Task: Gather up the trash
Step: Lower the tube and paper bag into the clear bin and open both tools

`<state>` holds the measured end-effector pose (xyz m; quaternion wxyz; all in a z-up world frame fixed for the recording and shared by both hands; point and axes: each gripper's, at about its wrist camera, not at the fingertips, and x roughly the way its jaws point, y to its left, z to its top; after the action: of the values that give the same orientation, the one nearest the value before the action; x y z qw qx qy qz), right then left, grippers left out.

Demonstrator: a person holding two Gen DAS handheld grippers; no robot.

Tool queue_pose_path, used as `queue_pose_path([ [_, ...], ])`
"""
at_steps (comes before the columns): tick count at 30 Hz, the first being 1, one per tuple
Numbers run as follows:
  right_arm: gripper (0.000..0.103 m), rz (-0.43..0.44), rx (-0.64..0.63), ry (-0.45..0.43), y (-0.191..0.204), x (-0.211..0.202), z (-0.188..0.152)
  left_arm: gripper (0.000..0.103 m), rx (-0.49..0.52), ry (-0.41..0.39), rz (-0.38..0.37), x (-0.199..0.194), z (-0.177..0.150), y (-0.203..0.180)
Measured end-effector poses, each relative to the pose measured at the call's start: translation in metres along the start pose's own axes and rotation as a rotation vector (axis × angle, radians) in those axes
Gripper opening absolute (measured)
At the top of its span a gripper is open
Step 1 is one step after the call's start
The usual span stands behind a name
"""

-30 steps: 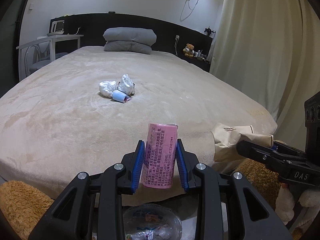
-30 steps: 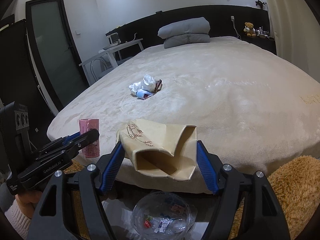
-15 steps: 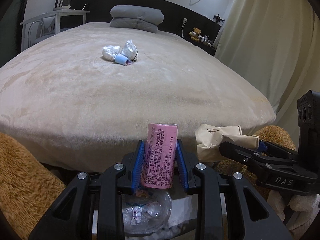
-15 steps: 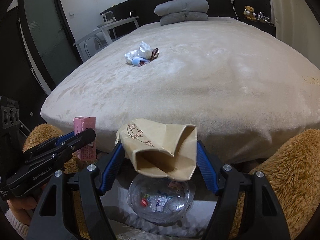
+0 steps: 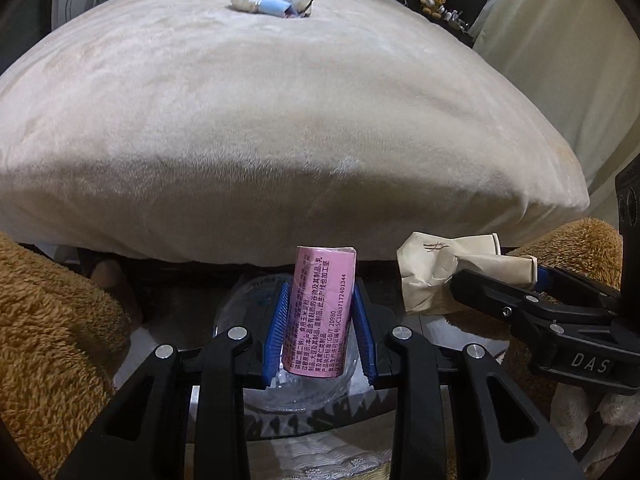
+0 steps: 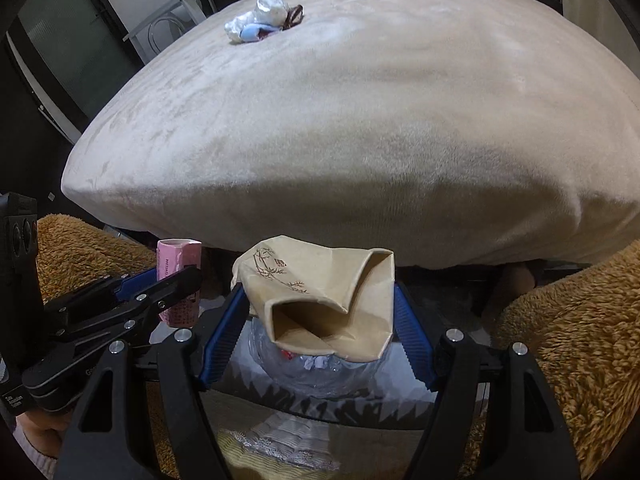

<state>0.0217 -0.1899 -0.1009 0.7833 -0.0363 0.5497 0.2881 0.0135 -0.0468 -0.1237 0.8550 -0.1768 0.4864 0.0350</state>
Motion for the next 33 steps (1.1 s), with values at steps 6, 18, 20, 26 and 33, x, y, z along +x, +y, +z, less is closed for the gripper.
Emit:
queue_pose_path([
  [6,0.071,-0.001,0.018,0.092,0.000,0.024,0.004,0.031,-0.055,0.101,0.007,0.026,0.000,0.012],
  [18,0.072,0.005,0.072,0.279,-0.006,0.073,0.010,0.031,-0.128,0.251,0.008,0.061,-0.004,0.035],
  [20,0.072,0.006,0.073,0.300,-0.006,0.078,0.012,0.031,-0.140,0.274,0.002,0.065,-0.004,0.039],
  [26,0.072,0.000,0.091,0.357,-0.005,0.093,0.015,0.031,-0.165,0.333,-0.007,0.076,-0.005,0.049],
  [33,0.074,0.017,0.123,0.394,-0.007,0.105,0.018,0.032,-0.196,0.374,-0.033,0.079,-0.005,0.054],
])
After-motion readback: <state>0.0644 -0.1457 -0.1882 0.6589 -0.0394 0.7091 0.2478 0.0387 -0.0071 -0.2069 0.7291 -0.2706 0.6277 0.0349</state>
